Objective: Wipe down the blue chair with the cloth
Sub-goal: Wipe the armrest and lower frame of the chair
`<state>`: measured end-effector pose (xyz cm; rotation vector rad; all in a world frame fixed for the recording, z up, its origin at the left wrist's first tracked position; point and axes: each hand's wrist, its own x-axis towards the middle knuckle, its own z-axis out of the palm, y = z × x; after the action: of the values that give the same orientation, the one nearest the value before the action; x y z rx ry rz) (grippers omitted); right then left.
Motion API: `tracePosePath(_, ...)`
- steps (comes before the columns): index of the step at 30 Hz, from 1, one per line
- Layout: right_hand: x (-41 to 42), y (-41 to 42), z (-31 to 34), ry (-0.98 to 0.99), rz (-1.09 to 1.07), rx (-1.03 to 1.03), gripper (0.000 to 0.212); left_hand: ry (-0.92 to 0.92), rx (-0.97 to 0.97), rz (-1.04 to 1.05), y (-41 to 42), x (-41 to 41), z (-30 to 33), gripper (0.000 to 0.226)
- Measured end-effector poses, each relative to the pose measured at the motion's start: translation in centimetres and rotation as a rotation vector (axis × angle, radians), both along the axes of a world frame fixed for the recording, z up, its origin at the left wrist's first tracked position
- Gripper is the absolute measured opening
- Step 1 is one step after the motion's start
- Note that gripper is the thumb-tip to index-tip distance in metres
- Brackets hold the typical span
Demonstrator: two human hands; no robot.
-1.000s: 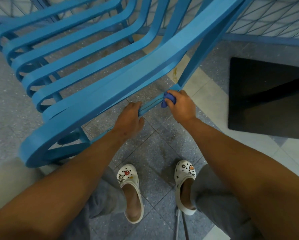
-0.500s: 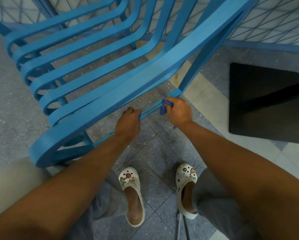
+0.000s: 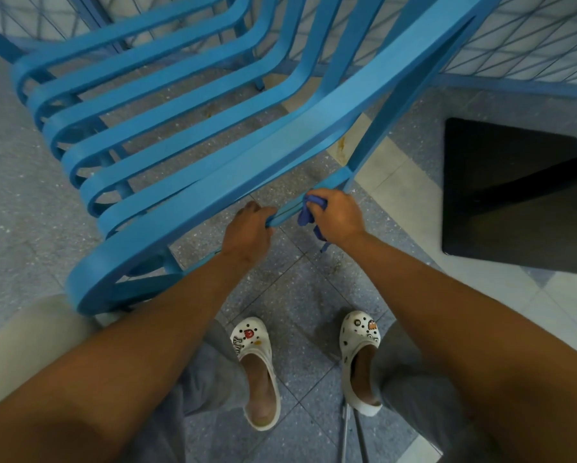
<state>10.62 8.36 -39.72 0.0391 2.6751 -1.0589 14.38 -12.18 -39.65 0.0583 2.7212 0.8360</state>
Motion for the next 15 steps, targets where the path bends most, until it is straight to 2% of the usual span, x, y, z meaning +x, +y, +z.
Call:
tracePosePath(4,-1.6,1.5,0.4,-0.022,-0.014,0.03,0.019,-0.001,0.021,0.019,0.0,0.1,0.0,0.042)
tracePosePath(10,-3.8,1.2,1.1,-0.077,-0.329,-0.012,0.017,0.041,0.033,0.013,0.0,0.6,0.2,0.043)
tracePosePath(12,-2.4,-0.3,0.8,-0.043,-0.32,-0.031,0.022,0.049,0.006,-0.011,-0.1,0.5,0.2,0.045)
tracePosePath(15,-0.1,-1.7,0.5,-0.01,-0.199,-0.029,0.017,0.033,-0.004,-0.03,-0.2,0.4,0.2,0.045)
